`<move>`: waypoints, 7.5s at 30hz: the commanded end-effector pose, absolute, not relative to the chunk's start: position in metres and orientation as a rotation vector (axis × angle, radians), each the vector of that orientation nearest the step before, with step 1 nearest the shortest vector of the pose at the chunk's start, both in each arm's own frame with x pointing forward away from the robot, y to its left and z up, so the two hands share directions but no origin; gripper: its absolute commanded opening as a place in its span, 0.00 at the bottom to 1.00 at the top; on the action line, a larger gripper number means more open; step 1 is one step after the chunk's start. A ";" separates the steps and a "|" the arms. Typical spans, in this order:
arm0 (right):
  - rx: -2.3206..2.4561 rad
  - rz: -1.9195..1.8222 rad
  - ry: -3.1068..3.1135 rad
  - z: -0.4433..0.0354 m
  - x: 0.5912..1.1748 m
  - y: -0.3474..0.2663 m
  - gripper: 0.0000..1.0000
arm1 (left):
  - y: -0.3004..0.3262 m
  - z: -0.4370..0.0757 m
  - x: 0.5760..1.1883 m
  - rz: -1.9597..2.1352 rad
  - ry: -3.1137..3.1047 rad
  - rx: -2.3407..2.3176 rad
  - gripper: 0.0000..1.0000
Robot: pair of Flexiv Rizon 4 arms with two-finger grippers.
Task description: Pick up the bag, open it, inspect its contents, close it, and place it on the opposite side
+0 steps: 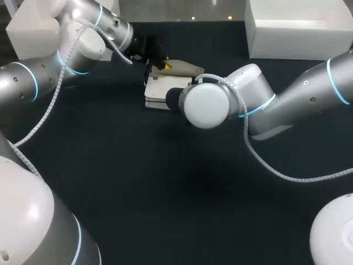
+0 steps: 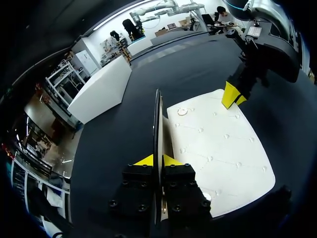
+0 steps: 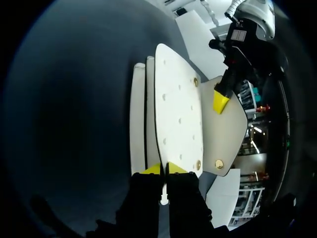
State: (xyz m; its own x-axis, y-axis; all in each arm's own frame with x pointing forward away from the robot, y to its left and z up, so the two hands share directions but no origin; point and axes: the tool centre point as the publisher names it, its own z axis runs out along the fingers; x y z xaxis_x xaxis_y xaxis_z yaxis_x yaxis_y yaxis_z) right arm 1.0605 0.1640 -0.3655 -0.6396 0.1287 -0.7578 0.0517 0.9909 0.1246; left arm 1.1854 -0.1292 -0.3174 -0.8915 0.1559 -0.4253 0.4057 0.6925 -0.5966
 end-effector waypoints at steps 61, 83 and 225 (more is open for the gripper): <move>0.156 0.194 2.292 -0.366 1.062 0.164 0.00 | -0.123 -0.294 1.176 -0.982 2.428 0.484 0.36; 0.156 0.194 2.292 -0.366 1.062 0.164 0.00 | -0.112 -0.313 1.140 -0.975 2.325 0.567 0.00; 0.219 0.334 2.422 -0.279 1.051 0.149 1.00 | -0.063 -0.237 1.106 -1.040 2.590 0.129 1.00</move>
